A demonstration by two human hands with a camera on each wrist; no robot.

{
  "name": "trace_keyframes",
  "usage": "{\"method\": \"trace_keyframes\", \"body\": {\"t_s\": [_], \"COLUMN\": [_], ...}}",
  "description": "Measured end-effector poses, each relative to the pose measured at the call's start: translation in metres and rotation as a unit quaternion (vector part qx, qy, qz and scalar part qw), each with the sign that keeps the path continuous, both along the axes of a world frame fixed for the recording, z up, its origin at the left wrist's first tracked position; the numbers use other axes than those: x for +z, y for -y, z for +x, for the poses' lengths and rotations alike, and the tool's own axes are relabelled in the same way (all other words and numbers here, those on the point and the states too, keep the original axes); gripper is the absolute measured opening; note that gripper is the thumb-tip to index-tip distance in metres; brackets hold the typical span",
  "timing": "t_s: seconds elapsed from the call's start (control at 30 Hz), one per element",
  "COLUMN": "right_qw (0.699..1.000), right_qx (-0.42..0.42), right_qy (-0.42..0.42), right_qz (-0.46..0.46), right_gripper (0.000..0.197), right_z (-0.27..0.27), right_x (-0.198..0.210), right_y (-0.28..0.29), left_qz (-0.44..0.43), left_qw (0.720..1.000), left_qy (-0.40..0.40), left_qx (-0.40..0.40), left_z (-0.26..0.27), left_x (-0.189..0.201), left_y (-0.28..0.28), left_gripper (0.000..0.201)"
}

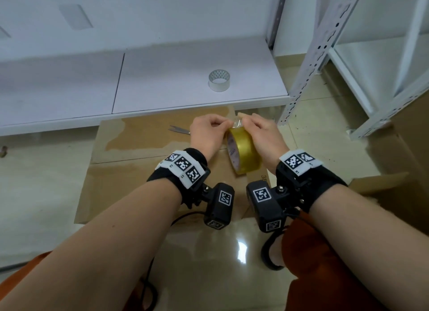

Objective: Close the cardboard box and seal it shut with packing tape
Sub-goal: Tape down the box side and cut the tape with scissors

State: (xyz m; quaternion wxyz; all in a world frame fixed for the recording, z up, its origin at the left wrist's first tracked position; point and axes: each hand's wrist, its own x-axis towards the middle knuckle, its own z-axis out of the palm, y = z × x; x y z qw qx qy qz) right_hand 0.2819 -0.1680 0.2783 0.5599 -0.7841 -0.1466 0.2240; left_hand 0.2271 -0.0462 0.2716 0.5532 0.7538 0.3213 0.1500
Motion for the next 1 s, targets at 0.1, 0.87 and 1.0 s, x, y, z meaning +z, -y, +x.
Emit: {"method": "trace_keyframes", "body": {"t_s": [0.1,0.87,1.0], "right_qw": [0.998,0.949,0.954], "right_qx": [0.016,0.094,0.091], "right_qy": [0.010,-0.294,-0.283], "right_qz": [-0.055,0.059,0.036], "right_gripper": [0.059,0.038,0.041], "right_z": [-0.011,0.003,0.003], "right_x": [0.001,0.005,0.007], "right_y": [-0.004,0.002,-0.002], "left_qz": [0.004,-0.102,-0.098], "left_qw": [1.000,0.990,0.990], "left_qy": [-0.012,-0.090,-0.092], "left_qx": [-0.001,-0.040,-0.032], "left_z": [0.010,0.020,0.024], "left_x": [0.005,0.003,-0.001], "left_y": [-0.002,-0.029,-0.033], "left_gripper": [0.015,0.011,0.012]}}
